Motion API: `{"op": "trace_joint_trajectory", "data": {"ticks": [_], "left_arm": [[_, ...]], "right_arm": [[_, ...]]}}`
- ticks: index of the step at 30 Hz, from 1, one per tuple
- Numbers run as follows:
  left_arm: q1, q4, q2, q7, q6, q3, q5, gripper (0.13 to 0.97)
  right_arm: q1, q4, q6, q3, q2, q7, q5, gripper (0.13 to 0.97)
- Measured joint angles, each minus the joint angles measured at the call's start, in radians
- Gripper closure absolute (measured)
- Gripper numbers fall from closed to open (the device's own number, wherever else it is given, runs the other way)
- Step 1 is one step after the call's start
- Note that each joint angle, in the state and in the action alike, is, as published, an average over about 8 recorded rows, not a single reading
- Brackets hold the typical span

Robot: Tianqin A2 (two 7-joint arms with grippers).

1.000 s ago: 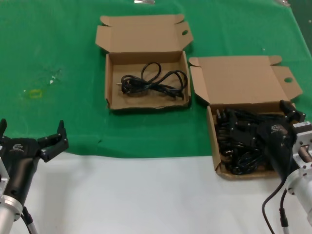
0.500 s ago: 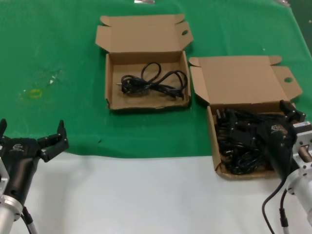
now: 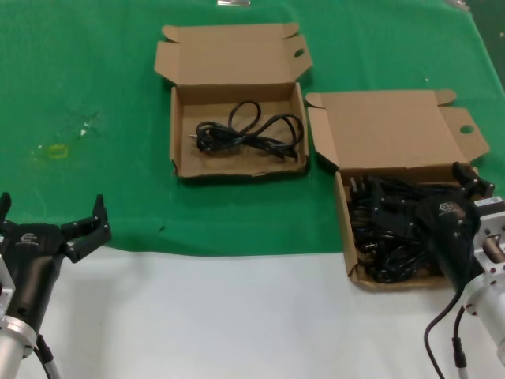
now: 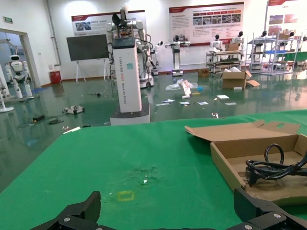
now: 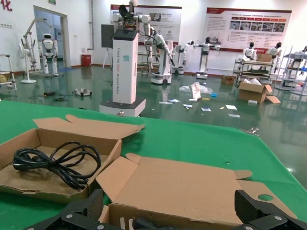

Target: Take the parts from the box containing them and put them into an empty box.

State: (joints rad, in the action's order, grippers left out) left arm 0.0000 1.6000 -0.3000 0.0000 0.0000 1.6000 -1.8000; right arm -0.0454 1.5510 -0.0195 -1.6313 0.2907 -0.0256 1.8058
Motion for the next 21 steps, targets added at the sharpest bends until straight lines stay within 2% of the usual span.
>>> {"op": "trace_joint_trajectory", "data": {"ticks": [21], "left_arm": [[0.0,0.0,0.0,0.0,0.0,0.0,0.0,0.132]], "right_arm": [[0.0,0.0,0.0,0.0,0.0,0.0,0.0,0.129]]}}
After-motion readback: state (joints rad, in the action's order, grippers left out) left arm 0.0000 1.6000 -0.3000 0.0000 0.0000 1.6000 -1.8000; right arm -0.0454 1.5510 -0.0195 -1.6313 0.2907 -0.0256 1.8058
